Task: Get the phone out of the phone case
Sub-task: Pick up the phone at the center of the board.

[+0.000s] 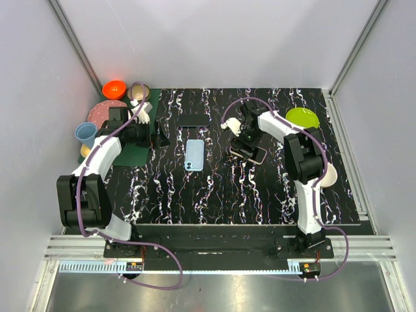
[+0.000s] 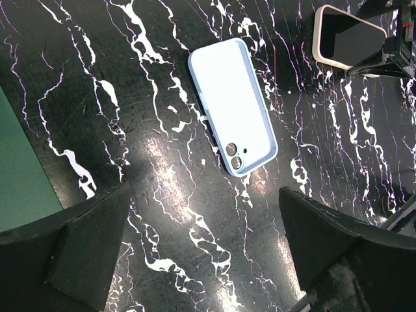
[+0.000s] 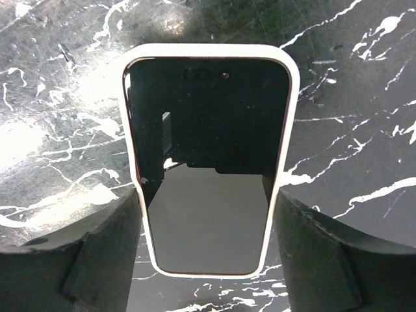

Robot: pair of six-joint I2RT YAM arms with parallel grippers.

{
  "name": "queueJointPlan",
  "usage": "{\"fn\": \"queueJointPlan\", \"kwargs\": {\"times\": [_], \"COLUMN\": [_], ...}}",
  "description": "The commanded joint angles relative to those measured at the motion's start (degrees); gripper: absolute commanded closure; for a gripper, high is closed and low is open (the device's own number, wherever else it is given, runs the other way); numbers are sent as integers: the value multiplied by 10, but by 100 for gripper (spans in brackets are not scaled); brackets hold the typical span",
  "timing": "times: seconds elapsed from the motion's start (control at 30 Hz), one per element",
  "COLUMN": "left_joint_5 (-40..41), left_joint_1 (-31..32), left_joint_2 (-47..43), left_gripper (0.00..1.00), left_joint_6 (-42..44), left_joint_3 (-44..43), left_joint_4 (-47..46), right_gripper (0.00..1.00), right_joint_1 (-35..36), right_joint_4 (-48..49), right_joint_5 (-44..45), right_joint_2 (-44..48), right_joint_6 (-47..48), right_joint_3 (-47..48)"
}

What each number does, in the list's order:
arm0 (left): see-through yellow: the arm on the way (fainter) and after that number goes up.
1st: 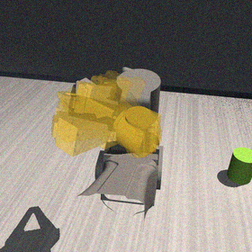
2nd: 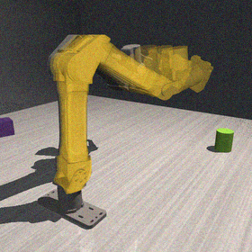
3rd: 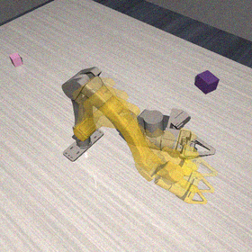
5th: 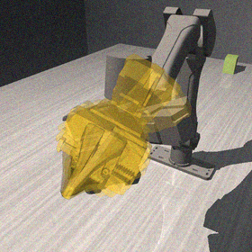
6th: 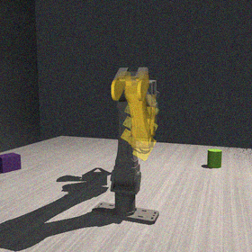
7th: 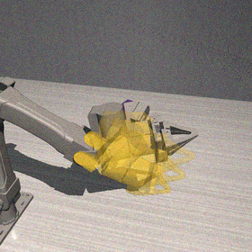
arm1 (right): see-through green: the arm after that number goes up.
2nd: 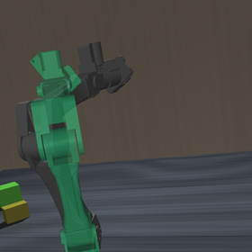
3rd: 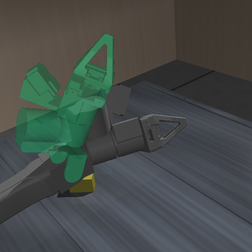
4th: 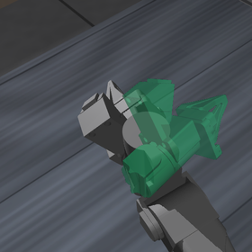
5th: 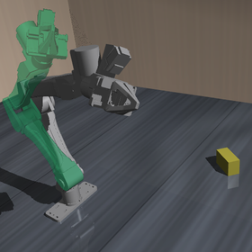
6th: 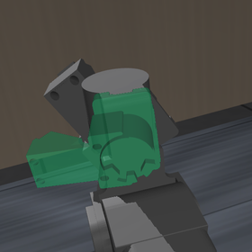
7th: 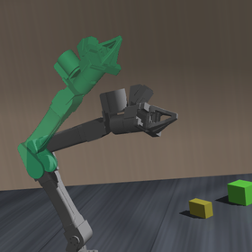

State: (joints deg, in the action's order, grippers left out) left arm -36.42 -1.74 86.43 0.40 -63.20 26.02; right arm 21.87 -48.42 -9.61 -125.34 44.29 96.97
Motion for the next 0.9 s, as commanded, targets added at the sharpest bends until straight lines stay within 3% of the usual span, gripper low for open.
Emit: {"fn": "queueJointPlan", "kwargs": {"times": [0.0, 0.23, 0.33, 0.37, 0.47, 0.87], "left_joint_5": [-22, -22, -22, -21, -16, 47], "left_joint_1": [-5, -5, -4, -5, -5, -10], "left_joint_2": [2, 2, 3, 4, 2, -77], "left_gripper": [1, 1, 1, 1, 1, 1], "left_joint_6": [-2, -2, -2, -2, 0, 45], "left_joint_3": [0, 0, -1, -1, 1, -6], "left_joint_4": [-21, -21, -21, -22, -22, -17], "right_gripper": [28, 52, 71, 84, 100, 100], "right_joint_1": [10, 11, 11, 11, 12, 21], "right_joint_4": [27, 11, -2, -4, -10, 82], "right_joint_5": [5, 28, 39, 42, 51, 34], "right_joint_2": [-18, -32, -39, -40, -39, 62], "right_joint_6": [3, 8, 7, 6, 1, -32], "right_joint_3": [0, 12, 28, 31, 42, -25]}}
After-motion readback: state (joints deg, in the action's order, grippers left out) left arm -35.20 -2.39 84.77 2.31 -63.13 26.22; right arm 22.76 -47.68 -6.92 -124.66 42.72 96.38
